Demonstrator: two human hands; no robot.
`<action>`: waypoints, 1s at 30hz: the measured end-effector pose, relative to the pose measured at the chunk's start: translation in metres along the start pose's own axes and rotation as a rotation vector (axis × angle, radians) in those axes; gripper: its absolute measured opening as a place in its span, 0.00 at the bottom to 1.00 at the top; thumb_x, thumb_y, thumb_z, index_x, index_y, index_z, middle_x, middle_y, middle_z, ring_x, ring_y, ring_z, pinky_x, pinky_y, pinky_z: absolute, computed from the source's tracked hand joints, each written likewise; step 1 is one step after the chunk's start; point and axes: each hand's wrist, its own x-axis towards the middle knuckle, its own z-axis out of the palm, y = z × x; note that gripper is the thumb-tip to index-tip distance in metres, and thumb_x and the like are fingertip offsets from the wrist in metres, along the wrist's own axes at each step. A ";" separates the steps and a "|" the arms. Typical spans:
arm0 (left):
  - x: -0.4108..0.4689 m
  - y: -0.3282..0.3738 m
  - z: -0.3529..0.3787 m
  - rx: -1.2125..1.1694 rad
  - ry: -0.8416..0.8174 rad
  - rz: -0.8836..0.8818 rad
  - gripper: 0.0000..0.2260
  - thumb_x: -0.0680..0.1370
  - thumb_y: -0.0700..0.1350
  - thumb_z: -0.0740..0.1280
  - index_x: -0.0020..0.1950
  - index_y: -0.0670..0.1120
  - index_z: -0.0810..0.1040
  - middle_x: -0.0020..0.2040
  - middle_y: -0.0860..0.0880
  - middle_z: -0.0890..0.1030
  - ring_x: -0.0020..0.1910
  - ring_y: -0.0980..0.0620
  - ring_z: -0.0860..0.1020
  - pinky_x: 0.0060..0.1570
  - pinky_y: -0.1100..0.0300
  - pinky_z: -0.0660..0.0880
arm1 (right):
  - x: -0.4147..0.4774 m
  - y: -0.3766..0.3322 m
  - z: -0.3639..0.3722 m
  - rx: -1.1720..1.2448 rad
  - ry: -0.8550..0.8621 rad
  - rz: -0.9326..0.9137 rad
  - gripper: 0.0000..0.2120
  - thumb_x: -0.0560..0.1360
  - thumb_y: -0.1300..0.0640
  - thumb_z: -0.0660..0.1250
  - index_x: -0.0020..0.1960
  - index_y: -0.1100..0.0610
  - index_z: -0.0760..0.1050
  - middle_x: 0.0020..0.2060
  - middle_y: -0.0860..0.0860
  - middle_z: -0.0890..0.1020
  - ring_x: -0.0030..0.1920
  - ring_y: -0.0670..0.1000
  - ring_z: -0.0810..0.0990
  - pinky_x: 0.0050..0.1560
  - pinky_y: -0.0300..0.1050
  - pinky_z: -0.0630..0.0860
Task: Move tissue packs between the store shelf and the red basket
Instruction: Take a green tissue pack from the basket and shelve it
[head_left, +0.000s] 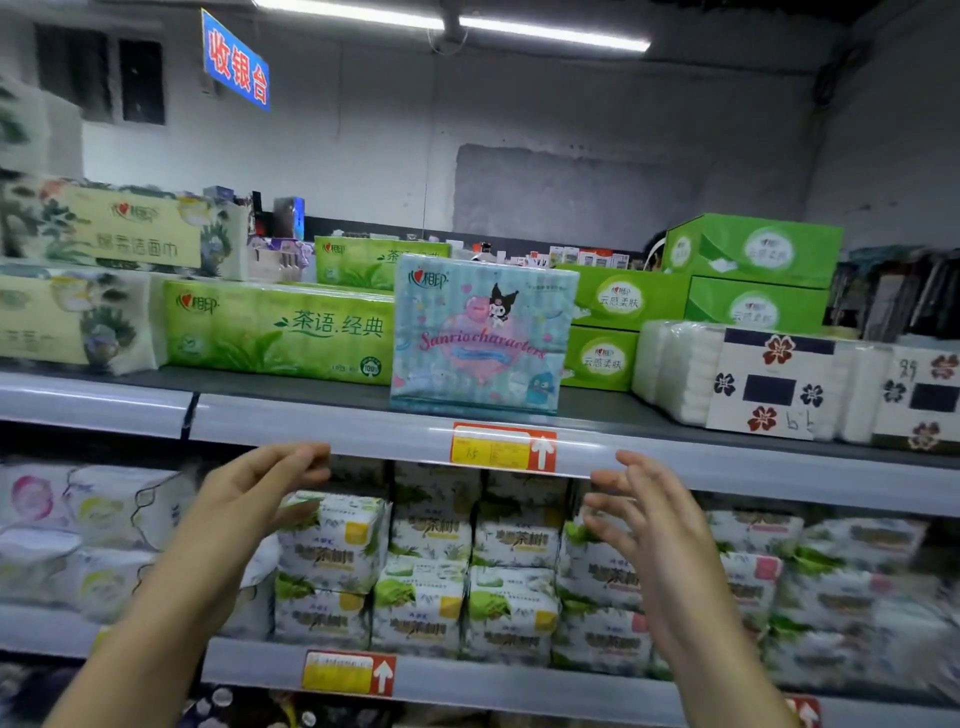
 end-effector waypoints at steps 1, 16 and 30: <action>-0.002 -0.001 0.001 0.000 0.008 -0.010 0.09 0.78 0.45 0.63 0.51 0.47 0.82 0.50 0.48 0.85 0.55 0.51 0.81 0.52 0.55 0.75 | 0.001 0.000 -0.003 0.004 -0.003 0.001 0.10 0.79 0.54 0.60 0.57 0.54 0.75 0.47 0.55 0.83 0.49 0.55 0.82 0.49 0.48 0.78; -0.015 0.010 -0.055 0.028 0.006 -0.016 0.08 0.71 0.55 0.72 0.44 0.53 0.85 0.48 0.50 0.85 0.52 0.53 0.82 0.50 0.56 0.76 | -0.019 0.007 0.040 0.049 -0.044 0.012 0.09 0.79 0.56 0.59 0.55 0.55 0.76 0.45 0.54 0.84 0.44 0.53 0.82 0.47 0.48 0.79; -0.005 0.028 -0.237 0.097 -0.031 -0.027 0.08 0.79 0.45 0.62 0.53 0.48 0.80 0.47 0.49 0.85 0.50 0.51 0.82 0.50 0.55 0.75 | -0.112 0.021 0.194 -0.008 0.010 -0.009 0.08 0.80 0.55 0.59 0.53 0.54 0.76 0.49 0.54 0.83 0.46 0.54 0.82 0.46 0.47 0.80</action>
